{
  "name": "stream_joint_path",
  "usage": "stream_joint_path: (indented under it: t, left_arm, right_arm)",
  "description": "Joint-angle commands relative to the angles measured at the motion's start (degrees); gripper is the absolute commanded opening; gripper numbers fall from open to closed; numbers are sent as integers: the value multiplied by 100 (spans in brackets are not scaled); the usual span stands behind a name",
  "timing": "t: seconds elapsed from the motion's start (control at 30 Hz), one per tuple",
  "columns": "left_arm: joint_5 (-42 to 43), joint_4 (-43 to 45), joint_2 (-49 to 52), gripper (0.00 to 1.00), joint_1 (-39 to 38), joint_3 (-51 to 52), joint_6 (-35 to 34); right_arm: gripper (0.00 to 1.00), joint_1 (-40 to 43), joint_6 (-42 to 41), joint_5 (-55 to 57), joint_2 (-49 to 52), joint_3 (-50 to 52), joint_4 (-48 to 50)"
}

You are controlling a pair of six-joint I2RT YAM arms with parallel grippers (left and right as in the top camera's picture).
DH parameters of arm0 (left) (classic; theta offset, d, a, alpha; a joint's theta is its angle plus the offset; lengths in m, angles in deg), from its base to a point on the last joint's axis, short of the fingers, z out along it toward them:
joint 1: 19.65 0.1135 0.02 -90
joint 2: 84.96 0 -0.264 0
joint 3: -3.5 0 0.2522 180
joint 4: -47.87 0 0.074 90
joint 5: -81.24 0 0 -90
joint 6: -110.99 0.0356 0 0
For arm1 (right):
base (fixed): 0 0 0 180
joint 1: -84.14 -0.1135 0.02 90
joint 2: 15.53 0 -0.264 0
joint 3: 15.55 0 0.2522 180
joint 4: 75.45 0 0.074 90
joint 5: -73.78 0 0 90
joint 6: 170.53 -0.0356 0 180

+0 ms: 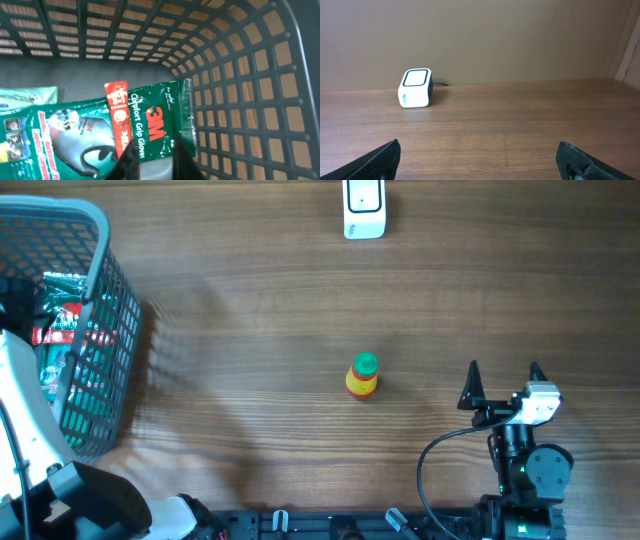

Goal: Scan the item barcode

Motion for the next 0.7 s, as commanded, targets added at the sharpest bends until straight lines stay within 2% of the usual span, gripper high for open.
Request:
stream_joint_path:
  t: [0.0,0.23,0.37,0.5,0.67]
  left_arm:
    - [-48,-24,26,64,-4,2,-20]
    - [-26,-168,931,64,-4,2,-15]
    - [190,-157,1552,55,-4,2,-15]
    - [527,-48,1915,51,-4,2,-20]
    - [531,57,2107,47,-57,2,-35]
  right_arm:
    - [100,-35,68,57,-28,7,11]
    - [100,-35,70,57,-28,7,11]
    - [100,-35,70,57,-28,7,11]
    - [100,-35,68,57,-28,7,11]
    - [100,-35,70,57,-28,7,11]
